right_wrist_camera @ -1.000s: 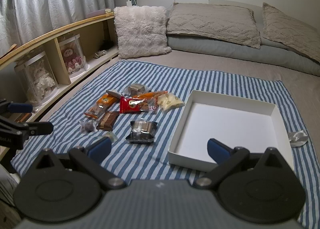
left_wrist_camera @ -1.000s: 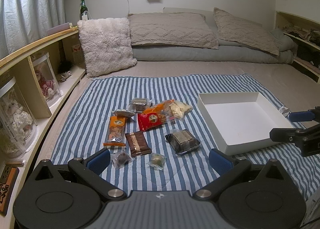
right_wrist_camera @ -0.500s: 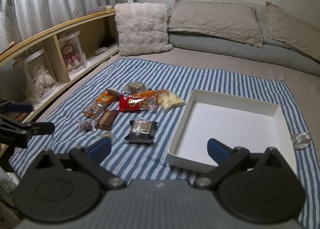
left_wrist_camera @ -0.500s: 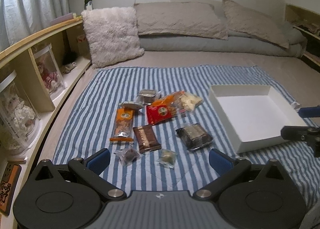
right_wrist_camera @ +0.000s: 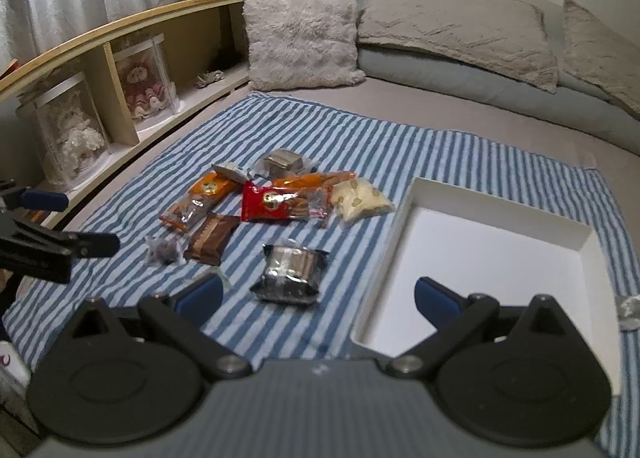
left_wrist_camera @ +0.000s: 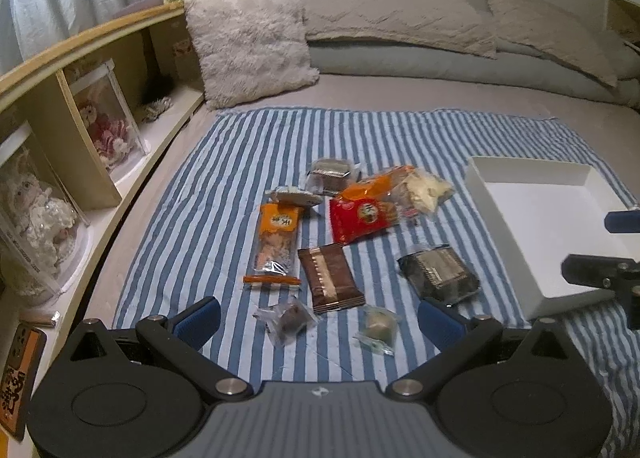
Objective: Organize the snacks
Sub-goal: 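Grasp the silver foil cake pack with the right tool while the left tool grasps a clear-wrapped pastry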
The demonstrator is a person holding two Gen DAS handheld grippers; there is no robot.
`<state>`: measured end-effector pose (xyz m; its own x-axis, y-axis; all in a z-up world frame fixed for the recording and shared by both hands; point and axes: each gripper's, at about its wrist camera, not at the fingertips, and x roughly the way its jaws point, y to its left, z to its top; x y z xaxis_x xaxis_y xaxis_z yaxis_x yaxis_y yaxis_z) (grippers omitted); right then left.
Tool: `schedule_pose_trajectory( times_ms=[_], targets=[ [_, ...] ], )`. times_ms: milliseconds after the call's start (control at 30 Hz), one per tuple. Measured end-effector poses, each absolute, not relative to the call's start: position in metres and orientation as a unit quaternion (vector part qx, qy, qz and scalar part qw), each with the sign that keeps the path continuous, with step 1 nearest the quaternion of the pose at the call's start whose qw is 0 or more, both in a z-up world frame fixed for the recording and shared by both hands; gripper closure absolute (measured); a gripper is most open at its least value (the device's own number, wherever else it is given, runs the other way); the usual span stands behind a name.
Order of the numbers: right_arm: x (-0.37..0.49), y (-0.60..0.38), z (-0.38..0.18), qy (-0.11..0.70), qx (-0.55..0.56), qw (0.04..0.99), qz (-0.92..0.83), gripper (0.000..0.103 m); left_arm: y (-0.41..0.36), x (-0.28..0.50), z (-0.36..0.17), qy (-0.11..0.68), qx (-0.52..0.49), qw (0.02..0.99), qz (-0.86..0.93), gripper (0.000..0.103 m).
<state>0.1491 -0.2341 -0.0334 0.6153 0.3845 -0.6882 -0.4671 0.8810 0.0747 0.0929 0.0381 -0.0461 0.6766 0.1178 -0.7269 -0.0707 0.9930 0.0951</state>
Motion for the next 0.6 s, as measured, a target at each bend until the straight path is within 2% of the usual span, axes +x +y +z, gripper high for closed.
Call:
schedule_pose_trajectory(
  times_ms=[600],
  targets=[
    [0.218,-0.184,-0.077,0.415,-0.021,0.884,0.216,0.0,0.082,0.166,-0.112,0.488,0.015,0.863,0.131,0.0]
  ],
)
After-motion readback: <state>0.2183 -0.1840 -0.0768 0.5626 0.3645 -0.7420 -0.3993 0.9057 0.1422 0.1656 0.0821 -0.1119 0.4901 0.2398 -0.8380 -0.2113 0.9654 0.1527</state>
